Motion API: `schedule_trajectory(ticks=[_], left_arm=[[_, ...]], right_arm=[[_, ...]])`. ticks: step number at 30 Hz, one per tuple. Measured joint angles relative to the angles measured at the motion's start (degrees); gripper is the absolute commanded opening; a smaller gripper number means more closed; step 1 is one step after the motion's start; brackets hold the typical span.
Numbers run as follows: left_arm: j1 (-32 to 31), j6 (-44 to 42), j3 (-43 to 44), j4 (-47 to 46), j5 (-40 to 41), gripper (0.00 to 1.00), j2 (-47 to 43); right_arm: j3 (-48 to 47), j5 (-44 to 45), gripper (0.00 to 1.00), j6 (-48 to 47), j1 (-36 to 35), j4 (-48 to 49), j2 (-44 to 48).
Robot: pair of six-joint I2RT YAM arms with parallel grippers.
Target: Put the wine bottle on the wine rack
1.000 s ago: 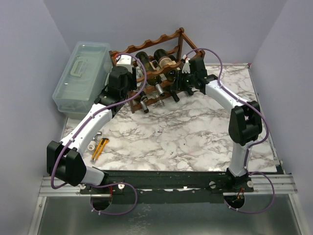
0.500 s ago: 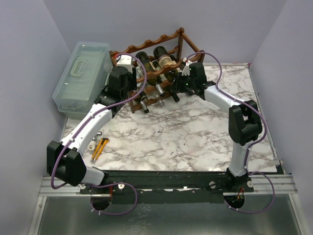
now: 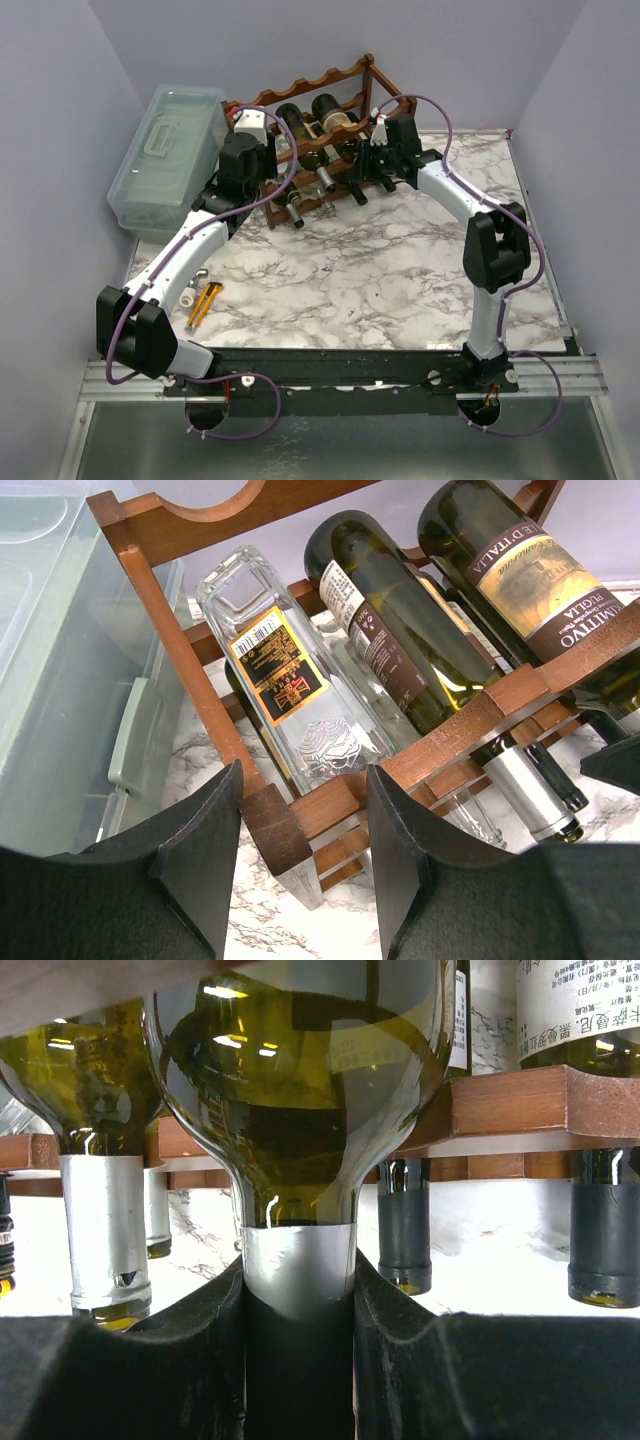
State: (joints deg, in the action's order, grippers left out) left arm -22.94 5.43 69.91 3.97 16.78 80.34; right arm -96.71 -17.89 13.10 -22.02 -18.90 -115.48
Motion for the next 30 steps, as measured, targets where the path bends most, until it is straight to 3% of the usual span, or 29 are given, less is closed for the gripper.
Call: schedule_trajectory(ticks=[7,11,16,22,30], left_arm=[[0.00,-0.11,0.00,0.42,-0.31,0.12,0.04],[-0.02,-0.15,0.00,0.46,-0.42,0.10,0.04],[-0.31,-0.28,0.00,1.40,-0.46,0.09,0.00],[-0.33,-0.35,0.00,1.68,-0.52,0.09,-0.07],[-0.76,-0.33,-0.02,3.61,-0.79,0.08,-0.39]], right_arm=[[0.52,0.00,0.00,0.26,0.00,-0.13,0.50],[1.22,-0.35,0.24,1.20,0.00,0.92,0.70],[4.90,-0.63,0.42,2.91,-0.04,6.05,1.44],[7.06,-0.66,0.72,3.61,-0.15,9.49,2.23],[13.03,-0.33,0.87,3.48,-0.81,14.36,6.43]])
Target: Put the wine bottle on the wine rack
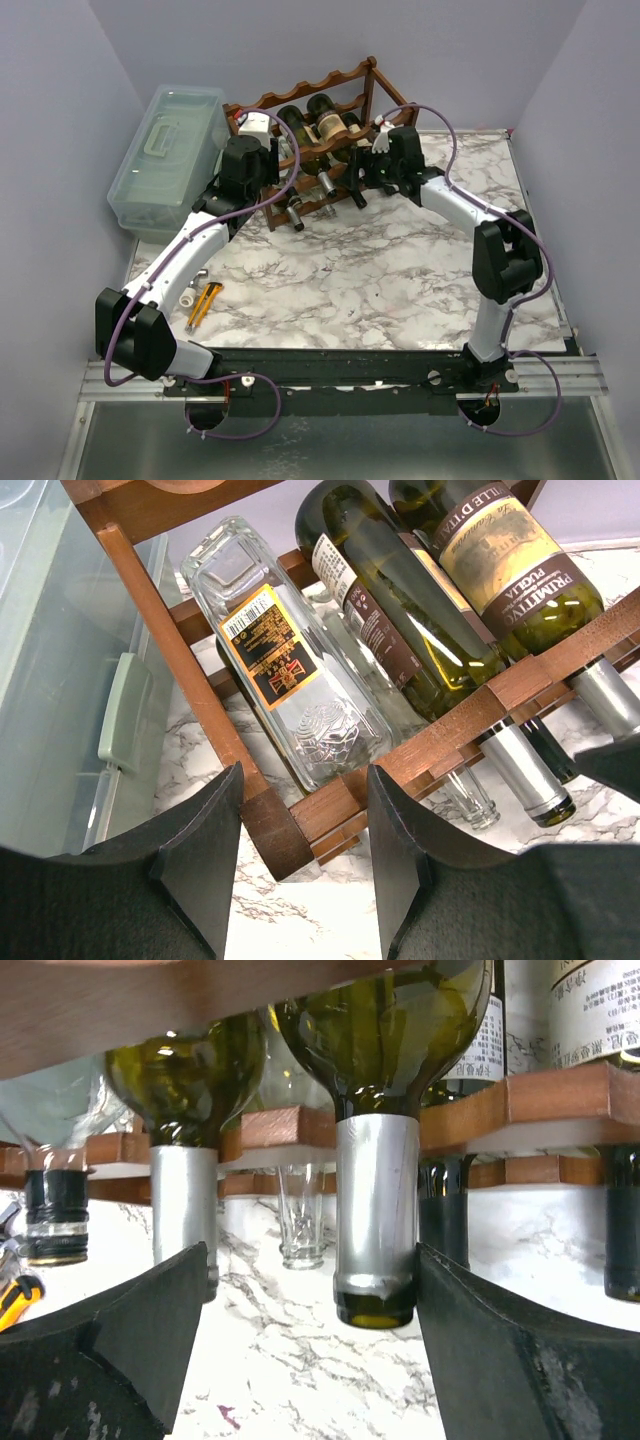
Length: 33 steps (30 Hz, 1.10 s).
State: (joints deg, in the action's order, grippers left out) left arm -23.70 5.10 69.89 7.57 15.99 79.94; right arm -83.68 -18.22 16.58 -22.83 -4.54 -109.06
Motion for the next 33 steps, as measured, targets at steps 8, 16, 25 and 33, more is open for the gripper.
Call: schedule_trajectory(ticks=[8,16,25,33], left_arm=[[0.00,0.02,0.00,0.00,-0.04,0.07,0.00],[0.00,0.00,0.00,0.00,-0.07,0.07,0.00],[0.02,0.00,0.00,0.02,-0.07,0.05,0.00],[0.02,-0.02,0.00,0.04,-0.07,0.37,-0.13]], right_arm=[[6.78,0.92,0.85,0.13,-0.04,1.01,8.28],[7.48,2.49,0.60,0.52,-0.02,1.51,8.85],[5.62,5.62,0.39,0.83,0.09,3.52,5.70],[3.32,6.84,0.74,1.95,0.00,2.45,3.50]])
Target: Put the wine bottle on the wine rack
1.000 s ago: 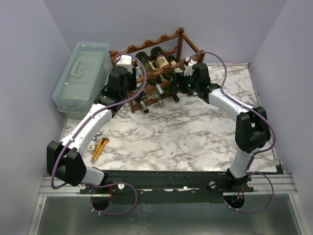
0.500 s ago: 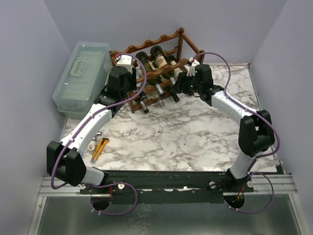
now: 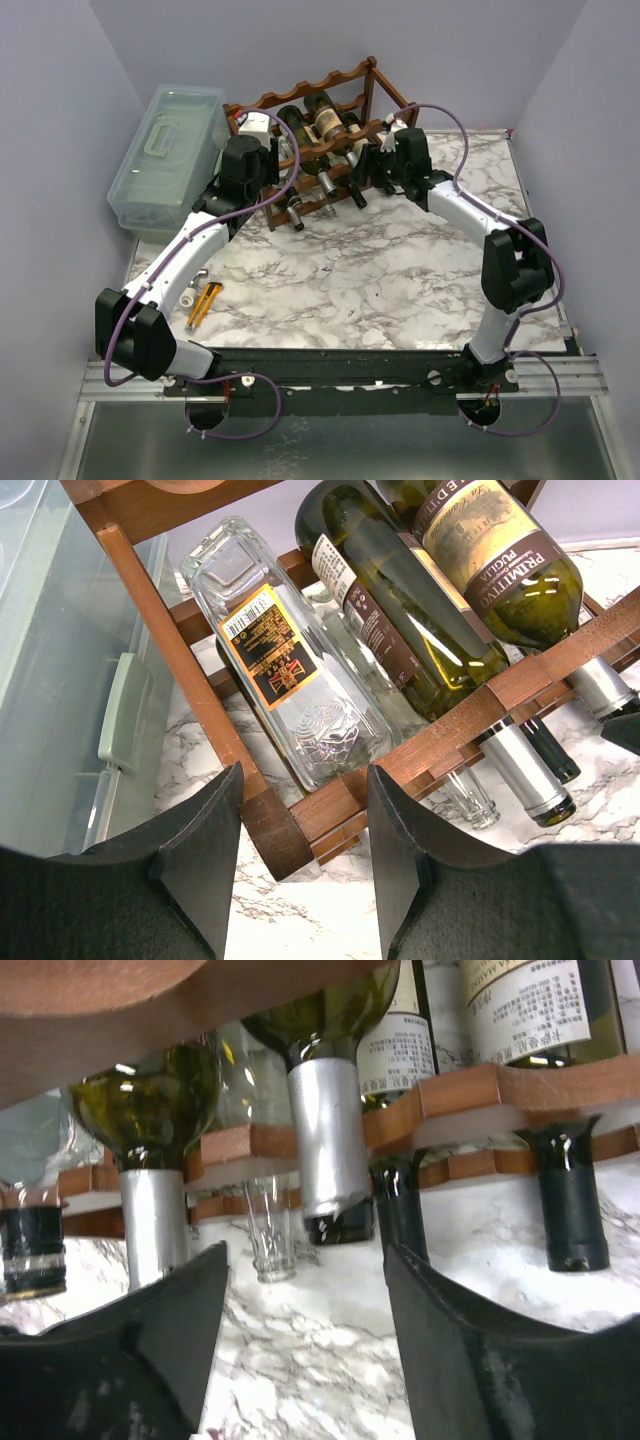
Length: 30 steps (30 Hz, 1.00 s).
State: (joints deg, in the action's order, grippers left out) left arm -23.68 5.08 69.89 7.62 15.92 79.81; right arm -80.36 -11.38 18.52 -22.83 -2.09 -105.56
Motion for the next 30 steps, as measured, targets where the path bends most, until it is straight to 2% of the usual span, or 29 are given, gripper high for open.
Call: schedule_trajectory(ticks=[2,4,7,10,19,24,30], left_arm=[[0.00,0.04,0.00,0.04,0.00,0.56,-0.11],[0.00,0.17,-0.07,0.07,0.00,0.67,-0.22],[-0.09,-0.07,-0.55,1.53,-0.98,0.80,-1.14],[-0.46,-0.26,-1.11,2.91,-1.86,0.89,-2.69],[-0.55,0.46,1.68,6.14,-4.66,0.96,-9.97],[-0.55,6.38,4.68,6.60,-8.72,0.96,-16.92],[-0.55,15.47,5.64,5.33,-13.00,0.96,-26.64]], right_arm=[[0.87,0.61,0.80,-0.09,0.00,-1.38,1.99],[1.55,1.49,0.86,-0.24,0.00,-3.87,5.20],[2.45,2.84,0.93,-0.59,0.00,-6.73,11.32],[4.20,4.63,0.99,-0.94,0.00,-9.55,19.10],[5.92,11.19,1.00,-2.54,-0.04,-20.70,38.40],[5.62,13.53,1.00,-1.92,-0.04,-24.41,49.03],[5.64,16.26,1.00,0.33,-0.04,-23.89,62.93]])
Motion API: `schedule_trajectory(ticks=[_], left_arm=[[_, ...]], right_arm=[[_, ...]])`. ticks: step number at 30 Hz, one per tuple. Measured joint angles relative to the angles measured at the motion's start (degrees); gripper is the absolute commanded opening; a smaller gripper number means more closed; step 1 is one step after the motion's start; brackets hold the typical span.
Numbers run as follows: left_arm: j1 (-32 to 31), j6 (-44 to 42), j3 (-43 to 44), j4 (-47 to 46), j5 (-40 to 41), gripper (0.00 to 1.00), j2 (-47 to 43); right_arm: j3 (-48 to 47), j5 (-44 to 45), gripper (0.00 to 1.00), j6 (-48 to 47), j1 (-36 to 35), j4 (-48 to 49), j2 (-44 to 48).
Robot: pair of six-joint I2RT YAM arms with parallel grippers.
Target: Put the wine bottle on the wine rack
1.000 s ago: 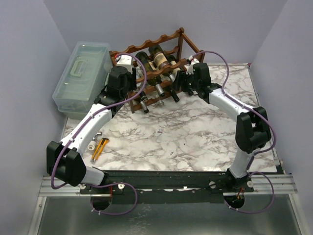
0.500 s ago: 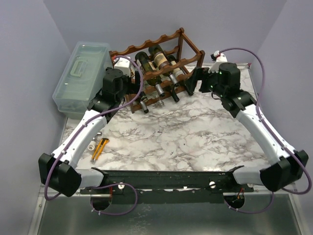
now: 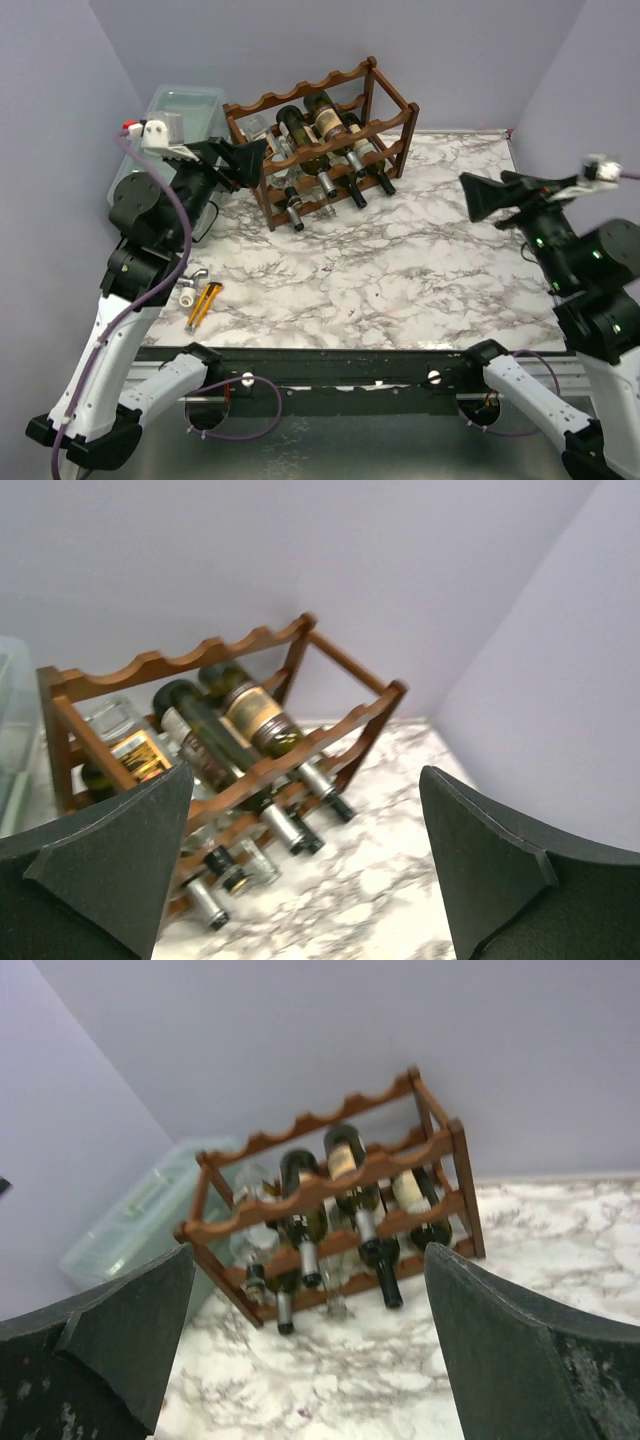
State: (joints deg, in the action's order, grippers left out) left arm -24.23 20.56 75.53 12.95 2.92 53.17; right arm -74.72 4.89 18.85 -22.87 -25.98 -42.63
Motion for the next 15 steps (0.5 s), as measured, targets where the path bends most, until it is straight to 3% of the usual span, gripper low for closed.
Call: schedule_trajectory(ticks=[6,15], left_arm=[[0.00,6.51,-0.07,-0.26,-1.79,0.96,-5.29],[0.00,8.11,-0.22,-1.73,-1.44,0.96,-8.04]], right_arm=[[-0.46,5.22,1.00,0.76,0.00,1.51,9.33],[-0.44,12.79,1.00,0.39,0.00,1.75,15.50]])
